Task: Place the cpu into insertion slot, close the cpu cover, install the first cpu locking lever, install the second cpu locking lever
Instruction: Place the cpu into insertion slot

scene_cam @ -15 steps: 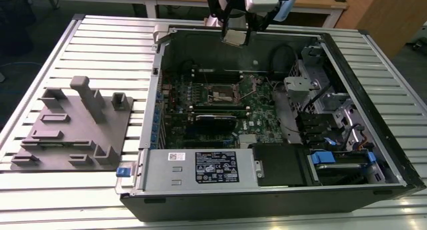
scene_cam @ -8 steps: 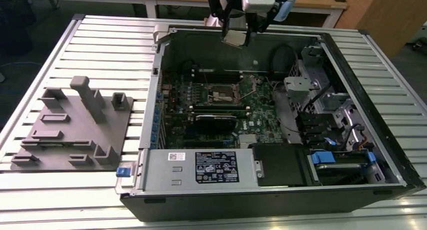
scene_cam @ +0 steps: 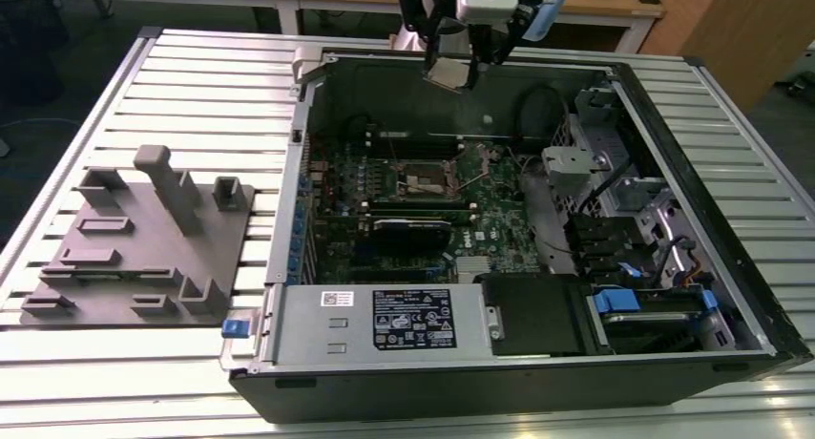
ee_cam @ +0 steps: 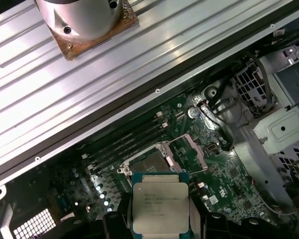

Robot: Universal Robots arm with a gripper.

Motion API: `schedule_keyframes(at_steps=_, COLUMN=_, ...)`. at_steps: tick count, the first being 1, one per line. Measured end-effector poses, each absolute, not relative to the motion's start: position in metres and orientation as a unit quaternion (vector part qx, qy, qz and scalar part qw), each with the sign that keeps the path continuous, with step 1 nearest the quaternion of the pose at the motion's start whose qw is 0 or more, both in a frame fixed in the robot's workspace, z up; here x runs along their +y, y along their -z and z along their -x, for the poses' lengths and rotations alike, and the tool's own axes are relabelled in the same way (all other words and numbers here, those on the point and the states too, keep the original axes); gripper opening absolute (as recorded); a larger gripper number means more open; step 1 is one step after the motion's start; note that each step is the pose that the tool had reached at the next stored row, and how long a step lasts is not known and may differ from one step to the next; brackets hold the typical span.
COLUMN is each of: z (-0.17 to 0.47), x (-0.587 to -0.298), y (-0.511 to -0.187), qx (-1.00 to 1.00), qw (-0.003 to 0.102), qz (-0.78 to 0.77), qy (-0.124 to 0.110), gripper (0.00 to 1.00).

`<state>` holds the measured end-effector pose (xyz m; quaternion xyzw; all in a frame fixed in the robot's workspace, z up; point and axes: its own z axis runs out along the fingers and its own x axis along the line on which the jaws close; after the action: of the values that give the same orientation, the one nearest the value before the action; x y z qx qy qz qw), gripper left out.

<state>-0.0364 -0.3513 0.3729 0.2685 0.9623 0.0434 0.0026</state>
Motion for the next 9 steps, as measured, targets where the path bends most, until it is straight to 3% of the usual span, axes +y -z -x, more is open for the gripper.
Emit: schedule_keyframes(at_steps=9, z=0.0364, x=-0.3513, y=-0.3728, qx=0.959, qw=0.003, qz=-0.281, qy=-0.043, gripper=0.54)
